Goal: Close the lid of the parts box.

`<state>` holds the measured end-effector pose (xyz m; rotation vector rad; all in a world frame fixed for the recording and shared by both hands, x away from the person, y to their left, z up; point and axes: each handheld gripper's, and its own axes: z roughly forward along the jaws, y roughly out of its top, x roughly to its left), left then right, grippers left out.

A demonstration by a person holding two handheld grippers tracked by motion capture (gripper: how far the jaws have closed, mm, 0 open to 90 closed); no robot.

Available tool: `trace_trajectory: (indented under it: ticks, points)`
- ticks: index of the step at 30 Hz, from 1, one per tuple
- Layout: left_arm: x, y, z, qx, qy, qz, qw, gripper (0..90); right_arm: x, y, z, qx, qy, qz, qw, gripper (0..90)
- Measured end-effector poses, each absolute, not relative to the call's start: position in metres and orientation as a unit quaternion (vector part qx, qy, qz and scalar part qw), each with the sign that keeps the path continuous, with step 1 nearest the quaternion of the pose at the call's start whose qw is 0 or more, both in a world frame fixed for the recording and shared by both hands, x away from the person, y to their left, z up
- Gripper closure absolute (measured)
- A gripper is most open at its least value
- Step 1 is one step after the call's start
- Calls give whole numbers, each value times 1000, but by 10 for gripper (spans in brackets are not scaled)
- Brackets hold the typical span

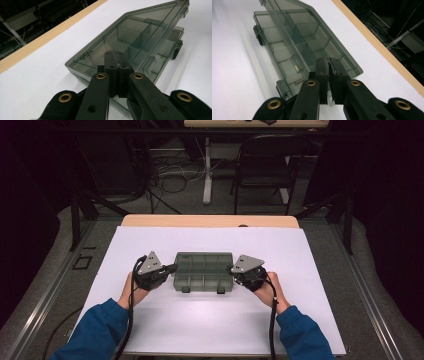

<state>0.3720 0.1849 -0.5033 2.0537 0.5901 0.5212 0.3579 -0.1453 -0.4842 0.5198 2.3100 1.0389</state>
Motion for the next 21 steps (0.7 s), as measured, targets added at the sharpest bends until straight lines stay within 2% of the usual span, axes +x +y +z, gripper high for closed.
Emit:
trace_trajectory:
  ticks: [21]
  points:
    - [373, 185, -518, 837, 244, 192, 451, 900, 357, -145, -497, 194, 868, 372, 265, 860]
